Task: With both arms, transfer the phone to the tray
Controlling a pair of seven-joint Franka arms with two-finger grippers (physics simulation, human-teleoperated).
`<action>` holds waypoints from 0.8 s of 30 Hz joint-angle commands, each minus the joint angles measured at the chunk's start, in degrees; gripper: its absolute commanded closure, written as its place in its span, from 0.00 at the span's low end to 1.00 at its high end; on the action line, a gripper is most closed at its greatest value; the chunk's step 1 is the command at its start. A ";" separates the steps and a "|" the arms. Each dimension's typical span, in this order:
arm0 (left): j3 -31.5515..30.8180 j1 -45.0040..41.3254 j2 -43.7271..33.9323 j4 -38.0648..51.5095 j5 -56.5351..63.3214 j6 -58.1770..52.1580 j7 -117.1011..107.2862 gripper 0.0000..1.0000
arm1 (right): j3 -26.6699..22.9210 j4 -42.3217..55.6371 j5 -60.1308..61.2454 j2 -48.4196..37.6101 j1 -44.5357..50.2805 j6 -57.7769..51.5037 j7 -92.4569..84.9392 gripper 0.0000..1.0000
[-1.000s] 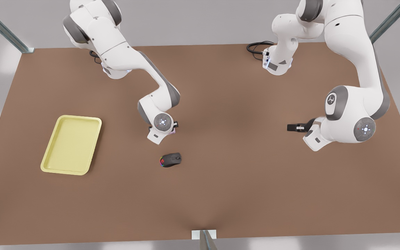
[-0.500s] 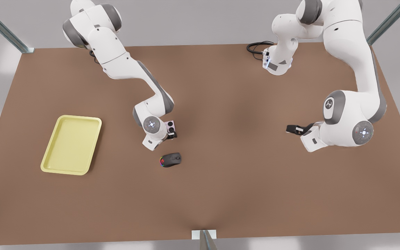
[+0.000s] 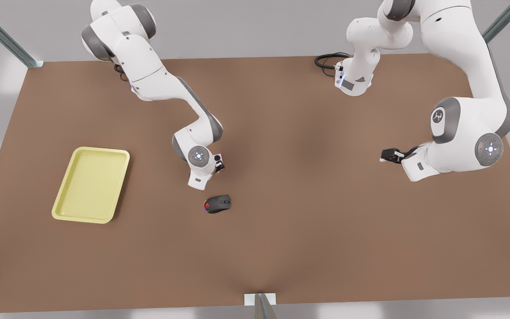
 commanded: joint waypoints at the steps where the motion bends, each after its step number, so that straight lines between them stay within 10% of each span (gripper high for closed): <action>1: 0.01 0.00 -0.17 0.09 0.23 0.12 4.33 0.00 | 0.16 -0.11 1.00 0.05 0.17 0.29 -9.32 0.00; 24: 0.01 0.00 -0.34 0.35 0.23 0.21 4.24 0.00 | 2.35 -6.08 0.91 -1.71 1.49 4.77 7.65 0.00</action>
